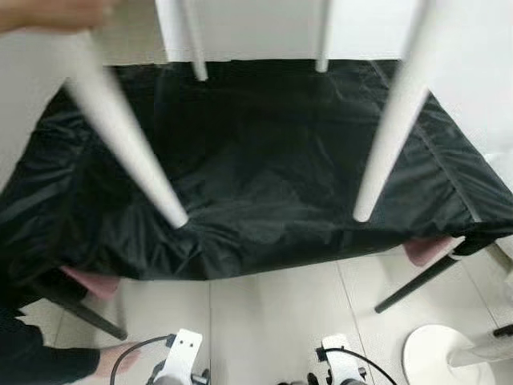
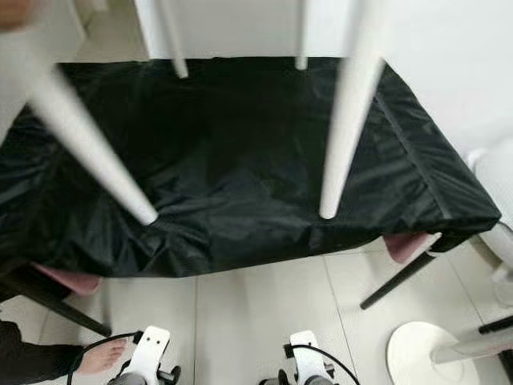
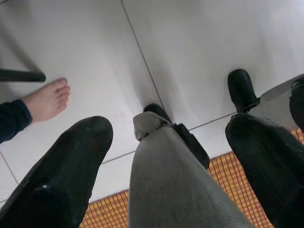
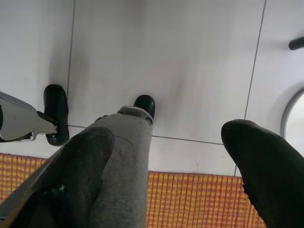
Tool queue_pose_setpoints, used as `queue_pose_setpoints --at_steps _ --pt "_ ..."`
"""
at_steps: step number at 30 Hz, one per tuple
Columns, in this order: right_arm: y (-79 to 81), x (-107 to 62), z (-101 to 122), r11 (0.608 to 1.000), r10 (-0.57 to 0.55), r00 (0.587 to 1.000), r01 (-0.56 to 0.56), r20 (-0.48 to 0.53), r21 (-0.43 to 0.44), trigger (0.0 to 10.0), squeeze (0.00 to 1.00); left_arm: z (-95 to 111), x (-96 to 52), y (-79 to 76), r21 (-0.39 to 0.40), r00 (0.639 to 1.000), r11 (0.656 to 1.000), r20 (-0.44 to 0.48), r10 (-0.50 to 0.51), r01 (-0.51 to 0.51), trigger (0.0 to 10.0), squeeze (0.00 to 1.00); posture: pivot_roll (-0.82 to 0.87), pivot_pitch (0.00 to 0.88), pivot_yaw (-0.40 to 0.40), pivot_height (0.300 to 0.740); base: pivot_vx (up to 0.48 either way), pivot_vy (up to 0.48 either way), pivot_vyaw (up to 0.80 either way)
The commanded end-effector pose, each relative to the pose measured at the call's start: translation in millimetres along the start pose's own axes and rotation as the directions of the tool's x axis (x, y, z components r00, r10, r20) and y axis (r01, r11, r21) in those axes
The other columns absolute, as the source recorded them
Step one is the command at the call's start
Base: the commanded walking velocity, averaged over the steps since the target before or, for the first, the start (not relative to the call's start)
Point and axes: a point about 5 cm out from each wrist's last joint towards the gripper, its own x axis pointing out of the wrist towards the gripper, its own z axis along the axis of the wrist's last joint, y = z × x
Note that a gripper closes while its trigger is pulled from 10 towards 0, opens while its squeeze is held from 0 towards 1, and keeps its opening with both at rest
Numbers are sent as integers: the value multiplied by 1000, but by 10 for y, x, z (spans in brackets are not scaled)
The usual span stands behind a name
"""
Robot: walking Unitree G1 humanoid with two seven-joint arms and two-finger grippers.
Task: Building children table
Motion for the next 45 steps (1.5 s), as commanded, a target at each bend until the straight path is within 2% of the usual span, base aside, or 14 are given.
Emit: queue_pose_setpoints --at_steps 1,10,45 --pt "4 -24 -105 1000 5 999 -5 -36 8 10000 0 -145 -30 -4 11 999 1000 -52 -9 9 10000 0 -44 69 24 740 0 0 0" --pt "17 -27 -122 1000 6 999 -6 -45 -4 10000 0 -153 -31 -12 20 998 1000 -55 -11 12 10000 0 -43 60 24 740 0 0 0" --pt "46 -20 -103 995 -11 999 7 -41 -102 10000 0 -135 -17 -68 52 998 998 -65 -21 25 10000 0 -59 17 12 740 0 -299 0"
